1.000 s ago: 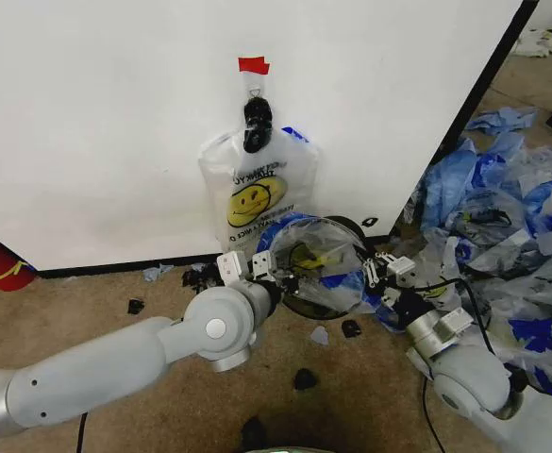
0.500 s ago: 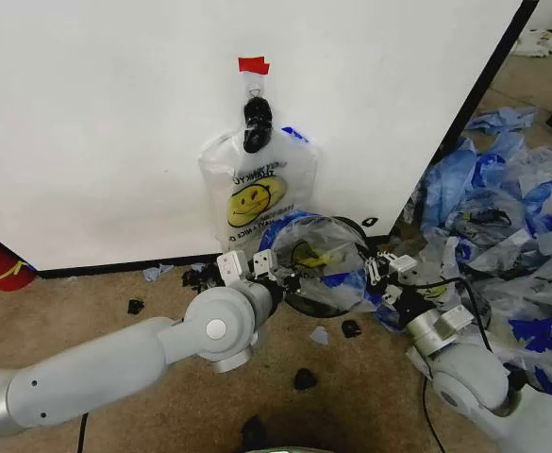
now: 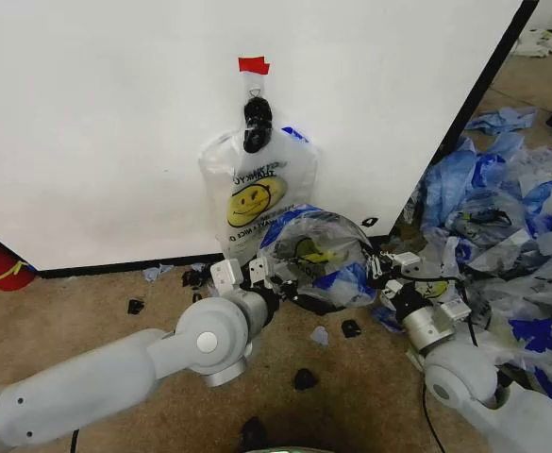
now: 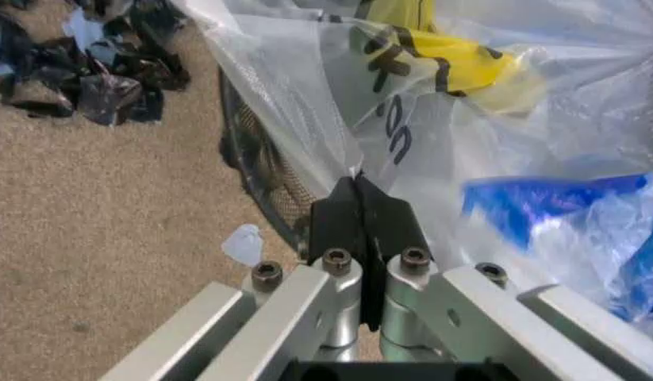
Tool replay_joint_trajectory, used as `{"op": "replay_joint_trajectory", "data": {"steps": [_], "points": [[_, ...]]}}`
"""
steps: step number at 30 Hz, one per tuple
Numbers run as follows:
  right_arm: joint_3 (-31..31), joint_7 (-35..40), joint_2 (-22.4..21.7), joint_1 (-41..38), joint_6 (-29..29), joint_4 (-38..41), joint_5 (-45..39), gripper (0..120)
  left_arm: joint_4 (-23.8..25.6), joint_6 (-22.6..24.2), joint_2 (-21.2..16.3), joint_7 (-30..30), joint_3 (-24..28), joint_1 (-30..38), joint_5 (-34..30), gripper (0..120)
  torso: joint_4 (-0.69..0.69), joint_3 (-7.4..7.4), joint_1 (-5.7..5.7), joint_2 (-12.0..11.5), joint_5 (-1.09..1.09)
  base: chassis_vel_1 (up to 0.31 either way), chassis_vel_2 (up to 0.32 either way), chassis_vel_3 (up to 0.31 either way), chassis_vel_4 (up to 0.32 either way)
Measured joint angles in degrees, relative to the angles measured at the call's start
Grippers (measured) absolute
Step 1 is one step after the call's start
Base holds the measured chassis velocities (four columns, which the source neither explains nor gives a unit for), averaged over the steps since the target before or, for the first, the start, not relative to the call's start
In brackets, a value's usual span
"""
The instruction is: Pick up the garbage bag from the wall and place it over the trash bin.
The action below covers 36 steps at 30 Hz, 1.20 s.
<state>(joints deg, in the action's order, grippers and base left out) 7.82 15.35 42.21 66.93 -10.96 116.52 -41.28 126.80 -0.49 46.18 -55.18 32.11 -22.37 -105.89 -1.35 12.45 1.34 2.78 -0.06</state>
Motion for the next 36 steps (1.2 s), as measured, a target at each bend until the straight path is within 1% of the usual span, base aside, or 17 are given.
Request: {"op": "replay_joint_trajectory", "data": {"steps": [8, 12, 17, 24, 27, 36], "points": [[0.7, 0.9, 1.2, -0.4, 0.6, -0.2, -4.4, 0, 1.7, 0.0, -2.1, 0.4, -1.9, -1.5, 0.1, 0, -0.01, 0.0, 0.0, 0.0, 0.0, 0.0, 0.0, 0.0, 0.0], [2.2, 0.9, 1.6, -0.3, 1.0, 0.7, -9.5, 0, 2.5, 0.0, -3.8, 1.0, -4.3, -5.3, 1.1, 0, 0.0, 0.0, 0.0, 0.0, 0.0, 0.0, 0.0, 0.0, 0.0], [4.2, 0.2, 1.1, 0.4, 1.2, 1.6, -12.3, 0, 2.7, 0.1, -4.5, 1.4, -5.9, -8.2, 2.2, 0, 0.0, 0.0, 0.0, 0.0, 0.0, 0.0, 0.0, 0.0, 0.0], [6.9, 0.2, 0.1, 1.5, 1.9, 4.1, -16.3, 0, 3.1, 0.2, -4.7, 1.7, -7.4, -11.2, 3.7, 0, 0.0, 0.0, 0.0, 0.0, 0.0, 0.0, 0.0, 0.0, 0.0], [8.1, 1.1, -0.2, 1.6, 2.7, 6.1, -19.7, 0, 3.2, 0.3, -4.4, 1.9, -7.7, -12.1, 4.3, 0, -0.01, 0.0, 0.0, 0.0, 0.0, 0.0, 0.0, 0.0, 0.0], [8.7, 3.1, -0.1, 1.7, 3.3, 8.0, -23.4, 0, 3.7, 0.3, -4.5, 2.5, -8.2, -12.9, 4.6, 0, -0.01, 0.0, 0.0, 0.0, 0.01, 0.0, 0.0, 0.0, 0.0]]}}
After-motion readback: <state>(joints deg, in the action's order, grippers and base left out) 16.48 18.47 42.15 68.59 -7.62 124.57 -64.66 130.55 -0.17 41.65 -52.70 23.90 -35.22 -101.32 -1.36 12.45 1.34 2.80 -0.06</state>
